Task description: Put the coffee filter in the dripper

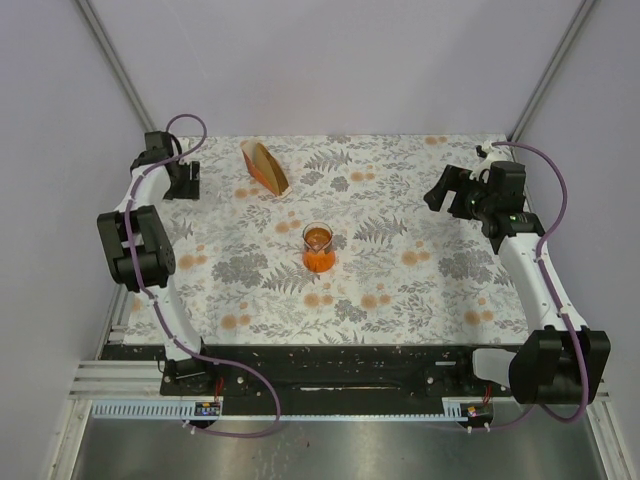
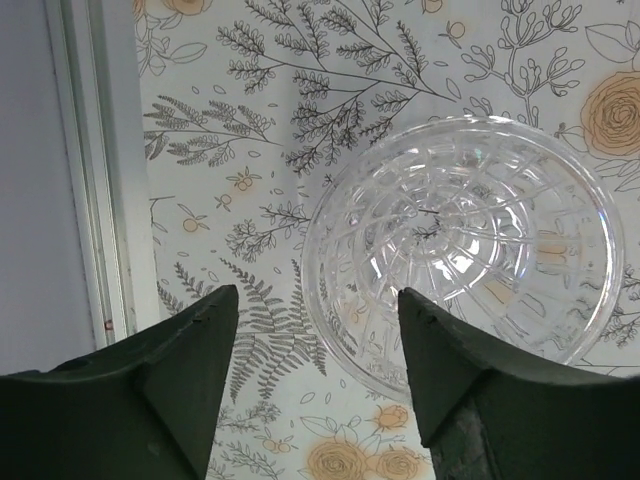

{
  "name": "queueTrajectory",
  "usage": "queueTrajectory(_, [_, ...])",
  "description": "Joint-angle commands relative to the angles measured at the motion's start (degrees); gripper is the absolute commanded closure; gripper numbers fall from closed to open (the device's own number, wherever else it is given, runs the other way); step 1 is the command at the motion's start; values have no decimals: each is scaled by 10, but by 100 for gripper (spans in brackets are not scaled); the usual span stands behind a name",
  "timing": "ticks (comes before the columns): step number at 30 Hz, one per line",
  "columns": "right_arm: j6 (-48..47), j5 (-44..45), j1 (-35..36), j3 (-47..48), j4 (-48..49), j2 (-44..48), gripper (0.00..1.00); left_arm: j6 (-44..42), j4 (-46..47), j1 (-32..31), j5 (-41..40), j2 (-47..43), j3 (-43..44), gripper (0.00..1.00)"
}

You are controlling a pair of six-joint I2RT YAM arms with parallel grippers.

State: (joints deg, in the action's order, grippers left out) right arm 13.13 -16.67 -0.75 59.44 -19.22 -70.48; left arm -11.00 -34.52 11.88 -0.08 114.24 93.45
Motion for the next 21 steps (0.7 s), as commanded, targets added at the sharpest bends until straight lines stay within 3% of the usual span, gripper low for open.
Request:
queueTrajectory(1, [-7,-5,5,4,10,-1,3,11,20,1,26,18,38,39])
queueTrajectory(6, [-8,-2,5,6,9,5,3,21,13,6,78,22,37,78])
queueTrajectory(12, [-9,-1,4,7,5,8,3,17,-19,6,97,36,52,100])
queueTrajectory(17, [-13,5,34,19,-10,7,5,12,-43,8,142,20,40,100])
queueTrajectory(21, [0,73,132,49,-30,-14,8,12,-45,10,182,-33,-2,100])
